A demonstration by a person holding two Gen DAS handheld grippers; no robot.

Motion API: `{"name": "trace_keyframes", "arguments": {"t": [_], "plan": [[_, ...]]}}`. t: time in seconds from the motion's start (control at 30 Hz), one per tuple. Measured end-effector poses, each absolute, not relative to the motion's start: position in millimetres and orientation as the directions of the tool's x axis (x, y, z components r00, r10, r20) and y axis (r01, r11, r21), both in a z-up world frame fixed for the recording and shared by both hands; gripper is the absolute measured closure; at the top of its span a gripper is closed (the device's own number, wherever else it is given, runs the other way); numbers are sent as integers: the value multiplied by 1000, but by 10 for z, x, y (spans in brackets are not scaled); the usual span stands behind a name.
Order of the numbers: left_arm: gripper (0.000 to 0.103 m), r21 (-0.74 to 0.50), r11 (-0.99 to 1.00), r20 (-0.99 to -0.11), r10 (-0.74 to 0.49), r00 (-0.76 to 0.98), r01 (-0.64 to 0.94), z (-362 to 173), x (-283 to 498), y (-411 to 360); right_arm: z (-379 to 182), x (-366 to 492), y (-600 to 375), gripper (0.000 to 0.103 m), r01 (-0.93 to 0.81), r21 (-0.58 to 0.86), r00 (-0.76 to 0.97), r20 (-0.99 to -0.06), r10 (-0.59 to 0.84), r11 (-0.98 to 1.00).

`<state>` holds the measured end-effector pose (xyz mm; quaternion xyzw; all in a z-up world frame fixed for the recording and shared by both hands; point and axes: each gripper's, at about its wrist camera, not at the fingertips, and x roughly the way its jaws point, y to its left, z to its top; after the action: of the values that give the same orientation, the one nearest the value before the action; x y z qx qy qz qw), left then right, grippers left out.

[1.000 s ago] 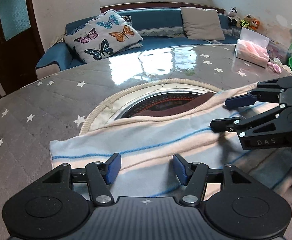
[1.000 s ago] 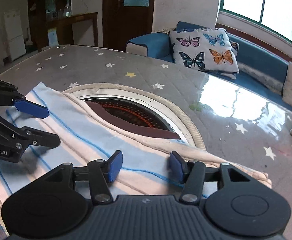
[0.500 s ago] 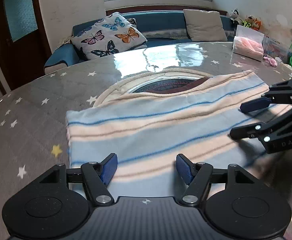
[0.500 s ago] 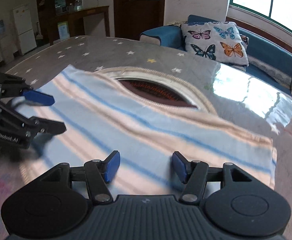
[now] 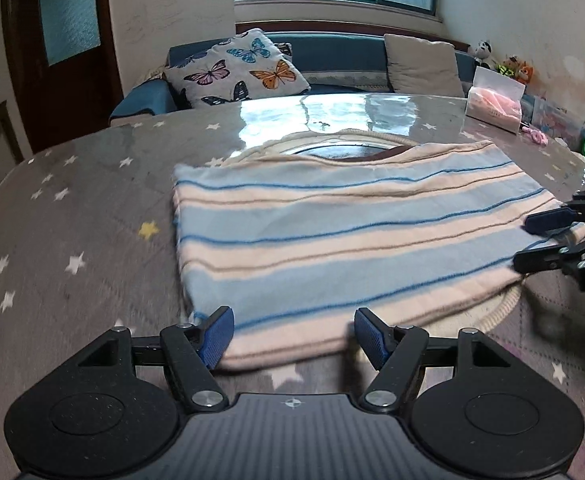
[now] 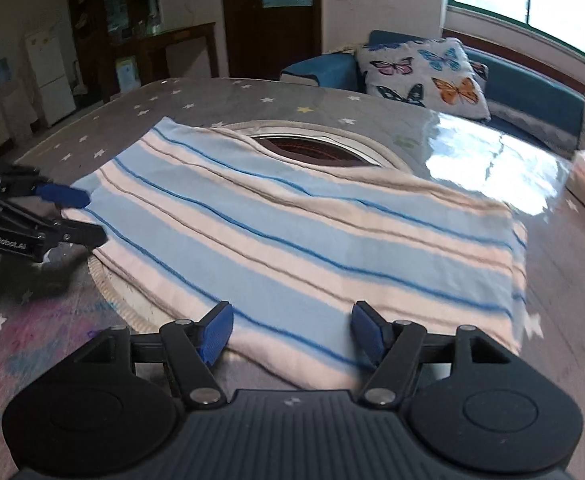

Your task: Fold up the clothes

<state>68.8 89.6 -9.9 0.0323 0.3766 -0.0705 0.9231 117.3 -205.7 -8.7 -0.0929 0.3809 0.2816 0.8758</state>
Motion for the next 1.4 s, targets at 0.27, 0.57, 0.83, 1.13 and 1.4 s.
{"name": "trace_keyframes", "arguments": {"t": [0.27,0.57,0.83,1.13,1.4], "plan": [[33,-52,992,-695,-116,709,112,-21,537,1051,-70,953,-2337,35,-542,52,549,-734,400,839],[33,-81,994,-664,-108,740,72,91,638,1095,126,967,-2511,34,-508,76,601,-682,417,858],[33,-104,992,-698,-122,706,69,-6,646,1220,-51,1075,-2752,34,-419,119,578,-730,365,900],[33,-115,993,-678,-80,731,2,88,822,1310,110,1265,-2631,31,-434,114,631,-670,392,894],[33,-149,987,-706,-70,705,-52,7,859,1514,-24,1380,-2730,31,-394,139,604,-706,370,909]]}}
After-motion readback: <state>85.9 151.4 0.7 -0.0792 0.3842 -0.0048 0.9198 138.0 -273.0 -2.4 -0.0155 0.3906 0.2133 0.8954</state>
